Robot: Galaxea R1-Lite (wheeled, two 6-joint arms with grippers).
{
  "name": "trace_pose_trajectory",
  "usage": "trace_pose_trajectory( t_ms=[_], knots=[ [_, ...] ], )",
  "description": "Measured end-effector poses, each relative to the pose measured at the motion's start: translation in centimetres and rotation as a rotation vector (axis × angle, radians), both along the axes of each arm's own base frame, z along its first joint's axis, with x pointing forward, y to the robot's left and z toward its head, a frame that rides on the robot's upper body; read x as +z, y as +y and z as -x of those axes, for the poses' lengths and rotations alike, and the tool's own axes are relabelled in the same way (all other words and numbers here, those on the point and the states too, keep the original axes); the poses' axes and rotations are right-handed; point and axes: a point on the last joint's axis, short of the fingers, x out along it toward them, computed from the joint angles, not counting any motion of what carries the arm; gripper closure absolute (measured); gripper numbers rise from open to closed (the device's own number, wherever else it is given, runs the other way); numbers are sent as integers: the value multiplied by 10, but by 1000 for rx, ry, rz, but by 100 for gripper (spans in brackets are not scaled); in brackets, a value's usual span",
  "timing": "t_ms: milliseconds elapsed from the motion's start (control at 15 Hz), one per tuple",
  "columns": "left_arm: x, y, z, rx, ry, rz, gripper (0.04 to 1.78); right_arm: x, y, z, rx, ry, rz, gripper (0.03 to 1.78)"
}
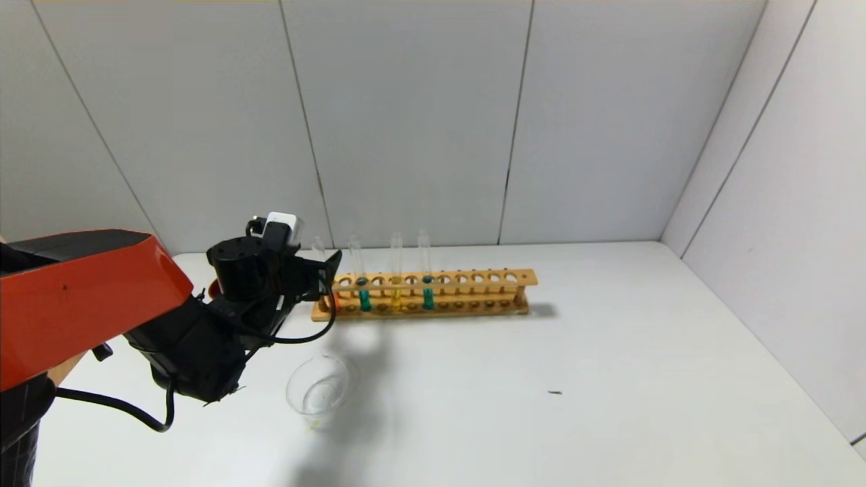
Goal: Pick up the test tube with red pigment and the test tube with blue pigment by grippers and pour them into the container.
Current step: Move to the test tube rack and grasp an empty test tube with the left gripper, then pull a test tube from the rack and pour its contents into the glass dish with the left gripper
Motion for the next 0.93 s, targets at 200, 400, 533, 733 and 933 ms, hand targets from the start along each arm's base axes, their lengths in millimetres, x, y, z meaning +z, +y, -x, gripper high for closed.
trace_pose_trajectory(
  t_ms=[200,400,533,733,933],
  knots=[
    [0,0,0,0,1,0,113,0,0,0,0,0,0,10],
    [-1,0,0,-4,2,2,149,0,0,0,0,0,0,10],
    [-1,0,0,-4,2,0,150,0,0,0,0,0,0,10],
    [-1,0,0,-2,4,0,150,0,0,0,0,0,0,10],
    [0,0,1,1,-14,-8,150,0,0,0,0,0,0,10]
  ],
)
